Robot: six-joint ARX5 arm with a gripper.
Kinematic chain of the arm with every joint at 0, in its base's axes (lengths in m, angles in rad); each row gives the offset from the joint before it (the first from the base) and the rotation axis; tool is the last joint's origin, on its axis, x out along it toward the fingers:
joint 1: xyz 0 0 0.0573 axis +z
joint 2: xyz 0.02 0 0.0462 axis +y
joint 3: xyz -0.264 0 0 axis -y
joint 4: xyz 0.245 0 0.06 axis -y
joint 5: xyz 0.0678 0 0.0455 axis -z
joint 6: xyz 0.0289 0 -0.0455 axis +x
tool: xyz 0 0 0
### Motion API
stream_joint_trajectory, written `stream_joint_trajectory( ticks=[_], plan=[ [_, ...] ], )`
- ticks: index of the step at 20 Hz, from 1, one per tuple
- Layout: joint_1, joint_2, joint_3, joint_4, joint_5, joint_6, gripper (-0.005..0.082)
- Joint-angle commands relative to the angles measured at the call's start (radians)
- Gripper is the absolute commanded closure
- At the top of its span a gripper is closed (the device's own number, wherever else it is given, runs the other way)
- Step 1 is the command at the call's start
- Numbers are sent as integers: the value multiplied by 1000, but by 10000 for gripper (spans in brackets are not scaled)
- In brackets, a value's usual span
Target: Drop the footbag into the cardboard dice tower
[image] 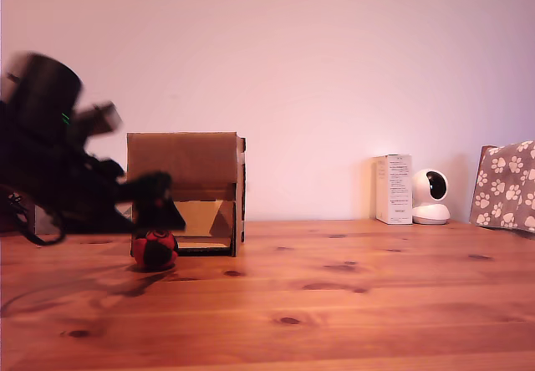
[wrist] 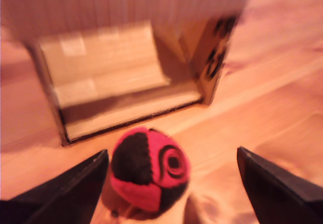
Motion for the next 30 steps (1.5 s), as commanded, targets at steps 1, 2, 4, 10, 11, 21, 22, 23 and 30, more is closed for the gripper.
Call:
stream_joint_trajectory(
  ticks=[1,2,4,10,11,21,22,23,30],
  plan=[
    [-2,40,27,-20,-8,6,28],
    [-2,54,46,-39,-9,5,28],
    [-2,70,76,-95,-10,5,68],
    [-2,70,124,-238,-5,2,568],
    [-2,63,124,-257,3,1,591],
    [-41,-282,124,-632,1,4,592],
    [-42,-333,124,-666,1,4,592],
    [-42,-381,124,-693,1,4,592],
    [-42,-601,124,-631,1,4,591]
  ],
)
